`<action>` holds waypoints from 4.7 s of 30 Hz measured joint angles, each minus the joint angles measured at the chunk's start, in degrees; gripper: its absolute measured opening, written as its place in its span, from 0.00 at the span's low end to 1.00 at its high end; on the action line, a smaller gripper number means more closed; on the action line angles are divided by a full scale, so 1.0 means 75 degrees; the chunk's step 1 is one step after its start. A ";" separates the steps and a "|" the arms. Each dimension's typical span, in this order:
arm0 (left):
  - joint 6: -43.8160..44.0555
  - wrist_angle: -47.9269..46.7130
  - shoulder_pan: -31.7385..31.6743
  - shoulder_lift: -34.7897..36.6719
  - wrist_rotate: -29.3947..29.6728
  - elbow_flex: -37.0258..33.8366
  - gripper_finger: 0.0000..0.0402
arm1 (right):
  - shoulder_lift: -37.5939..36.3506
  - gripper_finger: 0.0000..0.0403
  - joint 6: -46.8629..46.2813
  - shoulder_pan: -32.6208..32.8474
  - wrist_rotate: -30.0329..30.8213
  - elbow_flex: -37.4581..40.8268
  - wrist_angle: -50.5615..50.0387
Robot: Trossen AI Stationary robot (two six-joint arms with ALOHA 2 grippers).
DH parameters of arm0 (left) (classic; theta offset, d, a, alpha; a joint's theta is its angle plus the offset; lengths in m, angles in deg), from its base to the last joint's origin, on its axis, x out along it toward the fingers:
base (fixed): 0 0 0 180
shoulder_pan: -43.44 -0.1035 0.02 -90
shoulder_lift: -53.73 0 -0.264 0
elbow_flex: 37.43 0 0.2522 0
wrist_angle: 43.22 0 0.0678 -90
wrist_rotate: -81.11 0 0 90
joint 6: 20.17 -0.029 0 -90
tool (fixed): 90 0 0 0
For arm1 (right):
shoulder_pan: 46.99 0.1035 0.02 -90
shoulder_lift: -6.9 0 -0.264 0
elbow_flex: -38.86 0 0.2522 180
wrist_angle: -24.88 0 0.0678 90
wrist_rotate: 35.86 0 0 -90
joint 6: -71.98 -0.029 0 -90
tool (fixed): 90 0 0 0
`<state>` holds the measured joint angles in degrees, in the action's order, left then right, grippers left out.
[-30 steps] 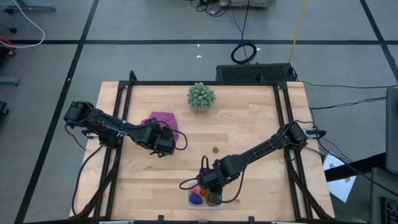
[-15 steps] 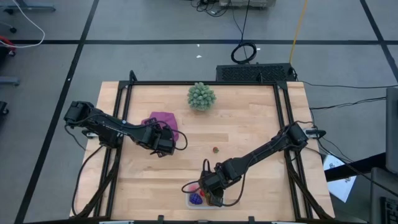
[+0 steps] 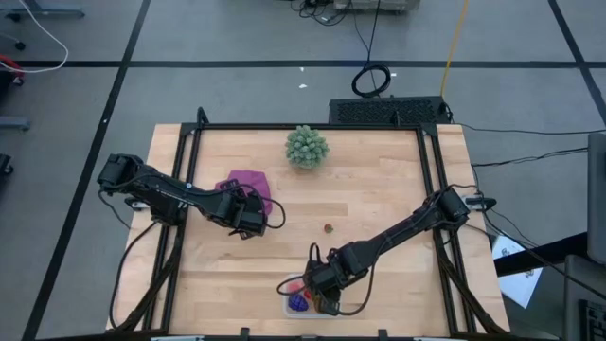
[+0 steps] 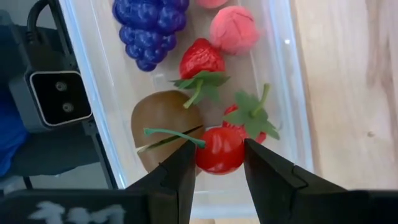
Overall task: Pick and placing Produce into tupperware
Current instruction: Put the red cherry into the transparent container, then put the red strawberry into the transparent container
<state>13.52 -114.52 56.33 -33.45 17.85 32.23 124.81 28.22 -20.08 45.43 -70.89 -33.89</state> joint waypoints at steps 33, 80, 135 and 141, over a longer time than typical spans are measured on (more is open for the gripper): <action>0.0006 0.0044 0.0000 0.0000 0.0035 0.0000 0.57 | -0.0023 0.29 0.0337 0.0076 -0.0074 0.0414 0.0445; 0.0110 0.0044 0.0000 0.0000 0.0055 0.0000 0.57 | -0.0116 0.40 0.1037 -0.0114 -0.0672 0.0414 0.1112; -0.2548 0.1144 -0.2030 0.1119 0.2168 -0.0006 0.57 | -0.1510 0.40 0.3950 -0.2386 0.1945 0.1628 -0.0659; -0.2717 0.0984 -0.2469 0.2011 0.1831 -0.0003 0.57 | -0.1510 0.40 0.4161 -0.2533 0.1936 0.1629 -0.0278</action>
<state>-6.86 -107.14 37.81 -18.37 31.58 32.20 113.49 59.42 -39.07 59.95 -58.67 -35.98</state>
